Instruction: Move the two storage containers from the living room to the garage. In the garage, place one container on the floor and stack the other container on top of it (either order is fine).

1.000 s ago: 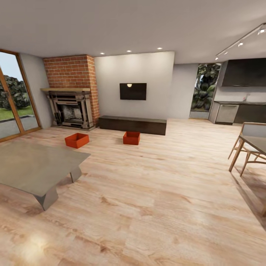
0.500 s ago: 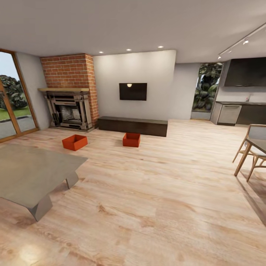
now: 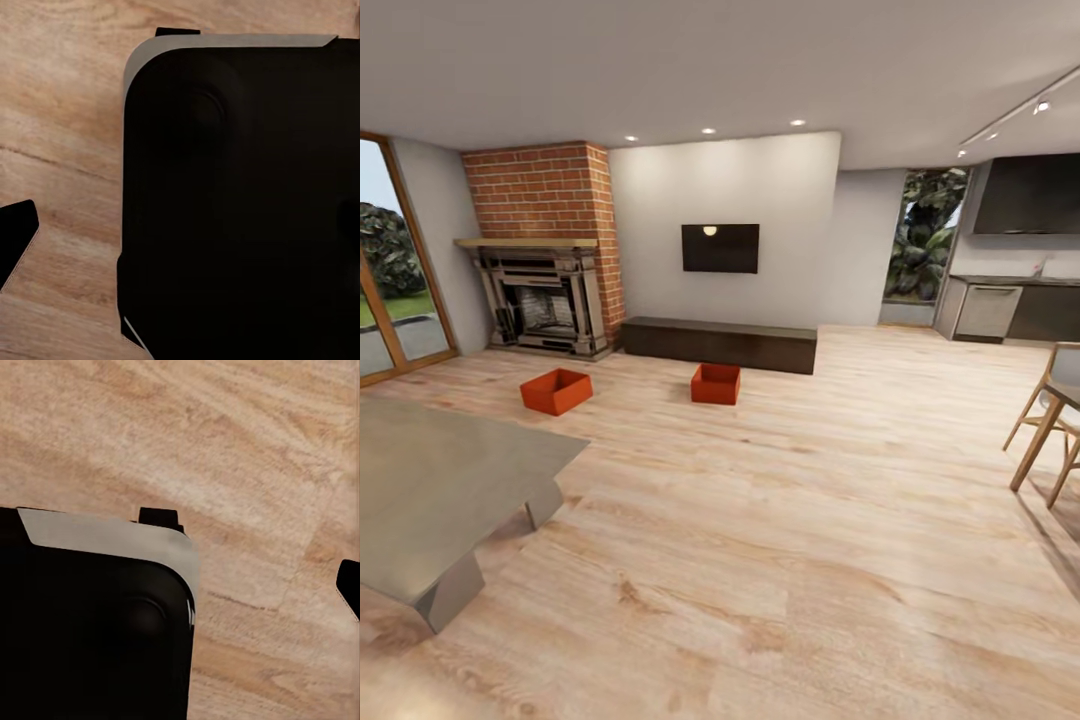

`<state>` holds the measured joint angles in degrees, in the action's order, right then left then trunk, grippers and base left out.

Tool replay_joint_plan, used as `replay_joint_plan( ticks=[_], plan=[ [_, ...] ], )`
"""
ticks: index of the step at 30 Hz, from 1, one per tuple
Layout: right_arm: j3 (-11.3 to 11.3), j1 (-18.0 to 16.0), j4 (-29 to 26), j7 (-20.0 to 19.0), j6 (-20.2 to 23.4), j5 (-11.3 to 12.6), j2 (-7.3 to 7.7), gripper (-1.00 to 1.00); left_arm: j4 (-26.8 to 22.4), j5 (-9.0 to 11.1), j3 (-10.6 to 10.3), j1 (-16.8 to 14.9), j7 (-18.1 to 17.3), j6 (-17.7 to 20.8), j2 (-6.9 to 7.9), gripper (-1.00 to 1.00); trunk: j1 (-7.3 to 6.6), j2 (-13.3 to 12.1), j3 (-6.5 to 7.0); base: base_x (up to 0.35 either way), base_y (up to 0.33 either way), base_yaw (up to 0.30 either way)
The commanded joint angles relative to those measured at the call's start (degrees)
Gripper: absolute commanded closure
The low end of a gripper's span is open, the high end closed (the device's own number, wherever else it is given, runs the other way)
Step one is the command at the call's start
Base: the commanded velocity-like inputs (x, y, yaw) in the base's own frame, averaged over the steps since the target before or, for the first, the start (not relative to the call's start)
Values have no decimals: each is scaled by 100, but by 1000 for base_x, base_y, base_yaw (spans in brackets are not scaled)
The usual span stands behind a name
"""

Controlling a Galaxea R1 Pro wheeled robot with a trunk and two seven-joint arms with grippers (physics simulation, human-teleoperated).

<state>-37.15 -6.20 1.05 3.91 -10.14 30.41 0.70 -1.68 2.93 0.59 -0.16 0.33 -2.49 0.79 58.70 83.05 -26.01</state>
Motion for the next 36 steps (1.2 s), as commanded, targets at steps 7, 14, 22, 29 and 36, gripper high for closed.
replay_joint_plan(
  ticks=[7,14,22,29,36],
  plan=[
    [-53,-4,9,4,-23,44,-1,-100,1,46,-3,-2,-2,27,0,-100,3,2,-6,323,0,0],
    [-49,-4,12,4,-23,44,-4,-100,1,49,-6,-2,2,51,0,-100,3,2,-6,323,0,0],
    [-49,-4,9,4,-23,44,-5,-100,1,49,-7,-2,3,63,0,-100,3,2,-6,323,0,0],
    [-51,-4,9,4,-23,44,-6,-100,1,49,-7,-2,3,64,2,-100,3,2,-6,323,0,0],
    [-47,-4,9,4,-23,44,-4,-100,2,51,-7,-2,2,81,0,-100,3,2,-6,323,0,0]
  ],
)
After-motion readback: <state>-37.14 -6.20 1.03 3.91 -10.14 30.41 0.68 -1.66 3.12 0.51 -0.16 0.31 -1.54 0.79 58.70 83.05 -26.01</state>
